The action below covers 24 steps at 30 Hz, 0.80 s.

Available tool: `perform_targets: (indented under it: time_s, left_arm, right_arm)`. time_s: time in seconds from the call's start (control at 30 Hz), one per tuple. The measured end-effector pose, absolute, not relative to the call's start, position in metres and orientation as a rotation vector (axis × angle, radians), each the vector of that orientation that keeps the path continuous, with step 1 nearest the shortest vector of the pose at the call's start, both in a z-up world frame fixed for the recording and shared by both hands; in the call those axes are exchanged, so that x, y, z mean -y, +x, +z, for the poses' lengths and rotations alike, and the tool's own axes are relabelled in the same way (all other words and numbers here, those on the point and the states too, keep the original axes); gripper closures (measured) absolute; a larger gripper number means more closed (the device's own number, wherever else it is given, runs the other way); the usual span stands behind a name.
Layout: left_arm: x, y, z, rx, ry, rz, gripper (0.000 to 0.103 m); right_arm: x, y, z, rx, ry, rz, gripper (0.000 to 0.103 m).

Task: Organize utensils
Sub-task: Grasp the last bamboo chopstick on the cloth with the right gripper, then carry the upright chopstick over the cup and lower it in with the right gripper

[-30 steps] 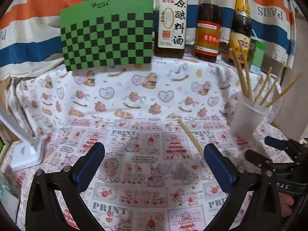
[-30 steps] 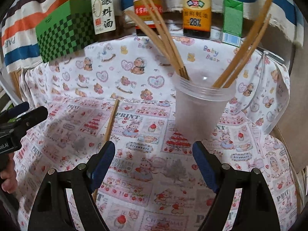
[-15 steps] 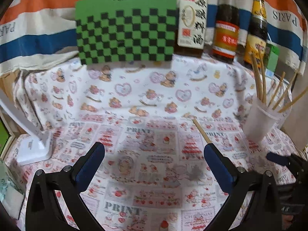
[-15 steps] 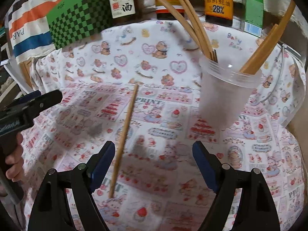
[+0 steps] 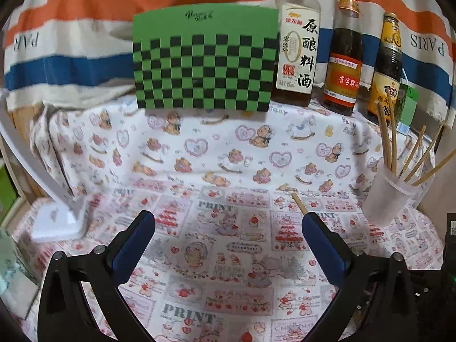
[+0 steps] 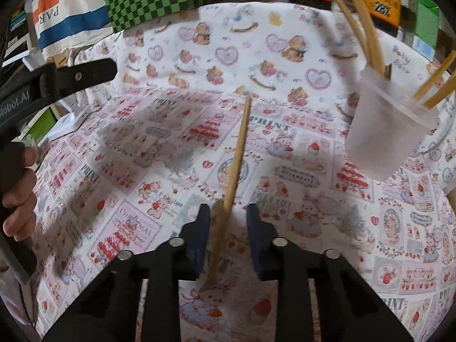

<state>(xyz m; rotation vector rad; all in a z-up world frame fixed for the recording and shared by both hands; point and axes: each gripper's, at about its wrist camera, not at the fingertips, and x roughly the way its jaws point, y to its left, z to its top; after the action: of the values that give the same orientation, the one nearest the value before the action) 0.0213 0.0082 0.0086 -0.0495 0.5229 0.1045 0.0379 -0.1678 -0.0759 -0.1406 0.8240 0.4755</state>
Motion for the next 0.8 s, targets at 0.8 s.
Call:
perform_targets:
  time_s: [0.8]
  left_arm:
    - [0.018,0.013,0.007,-0.486,0.069,0.084,0.001]
  right_arm:
    - [0.251,-0.032,0.025,-0.291,0.066,0.384,0.097]
